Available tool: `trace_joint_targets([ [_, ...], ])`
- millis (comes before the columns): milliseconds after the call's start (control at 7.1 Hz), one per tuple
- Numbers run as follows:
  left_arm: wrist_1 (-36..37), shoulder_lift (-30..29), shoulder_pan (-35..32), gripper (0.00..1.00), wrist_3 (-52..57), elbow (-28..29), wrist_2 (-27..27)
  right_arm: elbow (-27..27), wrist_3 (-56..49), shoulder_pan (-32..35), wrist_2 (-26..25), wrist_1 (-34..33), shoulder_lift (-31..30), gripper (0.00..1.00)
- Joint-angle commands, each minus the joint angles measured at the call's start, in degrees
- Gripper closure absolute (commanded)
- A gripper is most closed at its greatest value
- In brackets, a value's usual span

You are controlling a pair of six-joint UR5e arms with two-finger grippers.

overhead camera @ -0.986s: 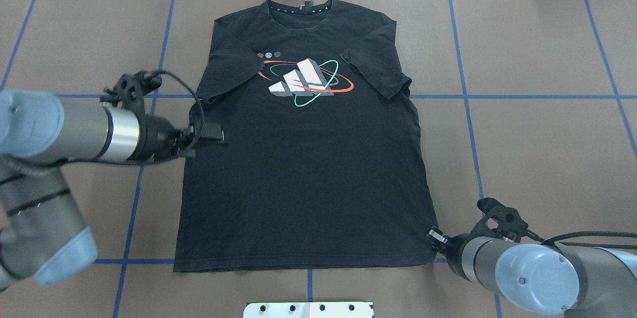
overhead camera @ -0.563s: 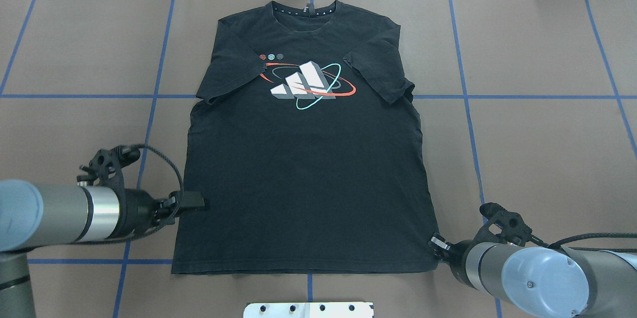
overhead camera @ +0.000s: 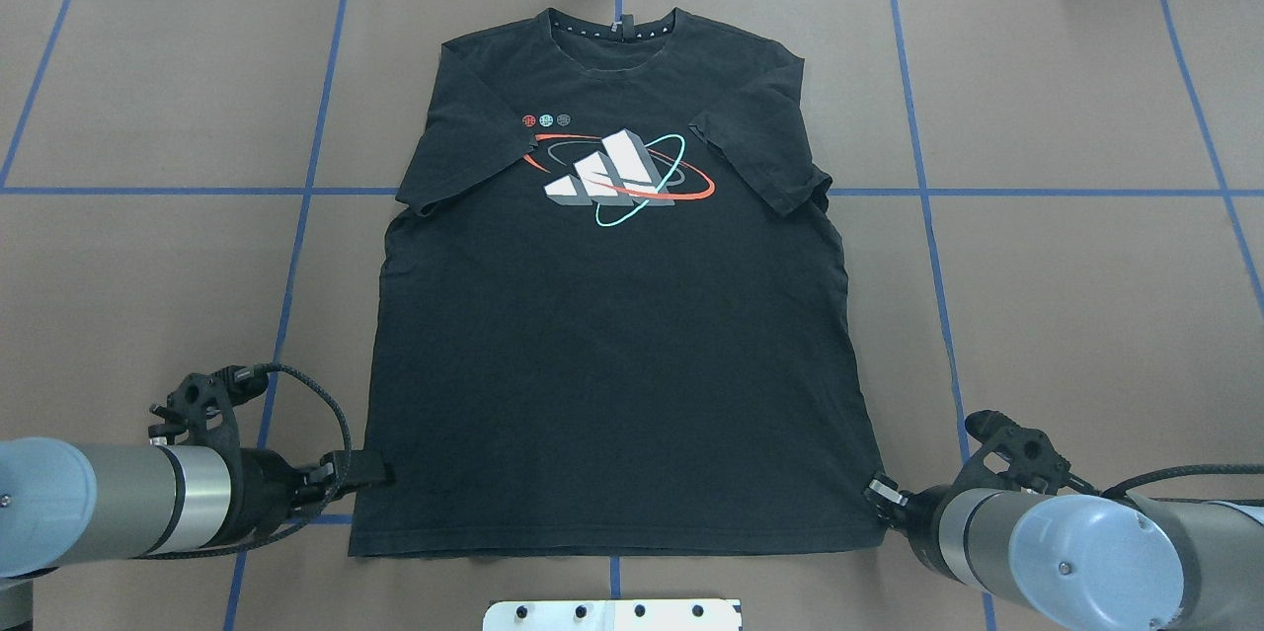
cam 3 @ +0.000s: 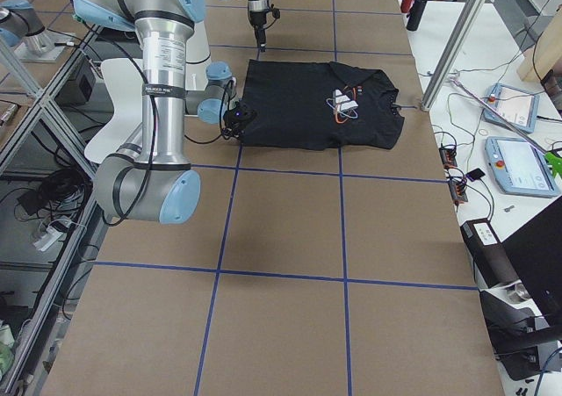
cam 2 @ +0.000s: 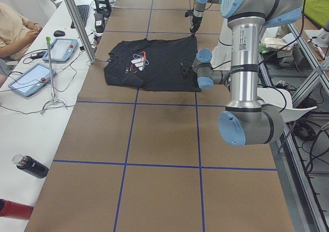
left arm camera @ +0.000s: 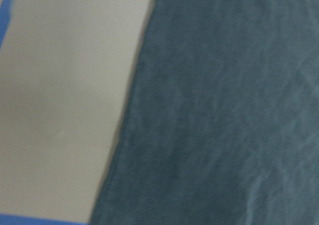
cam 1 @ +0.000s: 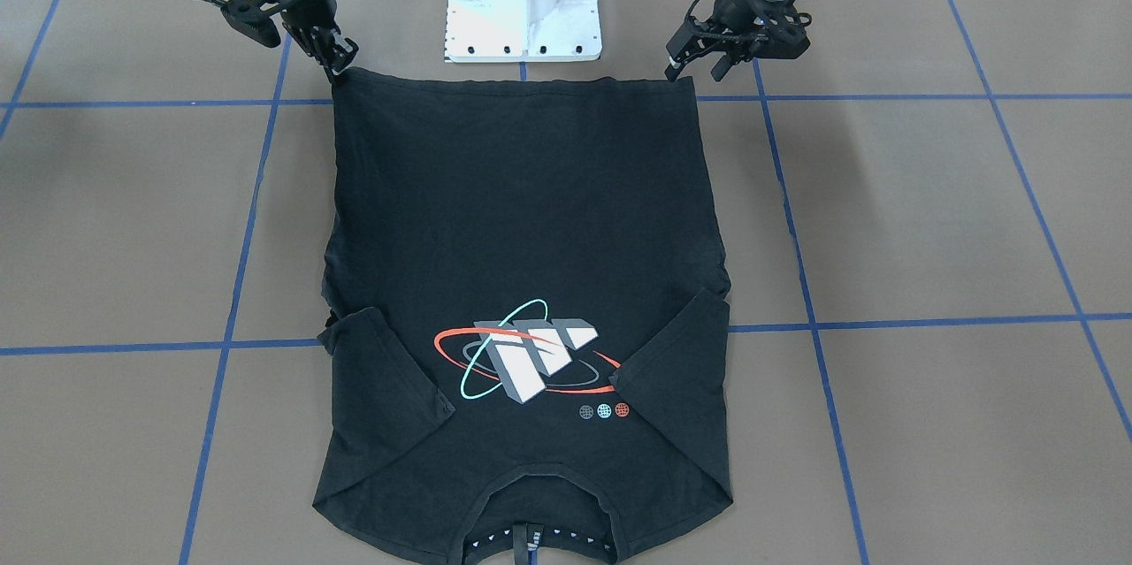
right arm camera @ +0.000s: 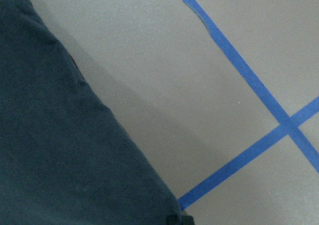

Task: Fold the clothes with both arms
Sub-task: 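Grasp both hem corners with the left and right grippers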

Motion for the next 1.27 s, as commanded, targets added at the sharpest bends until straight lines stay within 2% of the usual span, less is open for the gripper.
trace_joint_targets([
  [0,0.1,0.4,3.1,0.06,-1.0,1.2,0.3,0.0,0.0,-0.1,0.0,0.0,-0.1,1.00],
  [282,0.1,0.2,5.5,0.34,-4.6,2.3,0.4,0.2,0.0,0.0,-0.1,-0.1,-0.1,1.00],
  [423,0.0,0.1,5.6,0.40,-4.6,2.9,0.5,0.2,0.0,0.0,-0.1,-0.1,-0.2,1.00],
  [1127,-0.1,-0.2,5.6,0.43,-4.6,4.2,0.6,0.3,0.0,0.0,-0.3,0.0,-0.2,1.00],
])
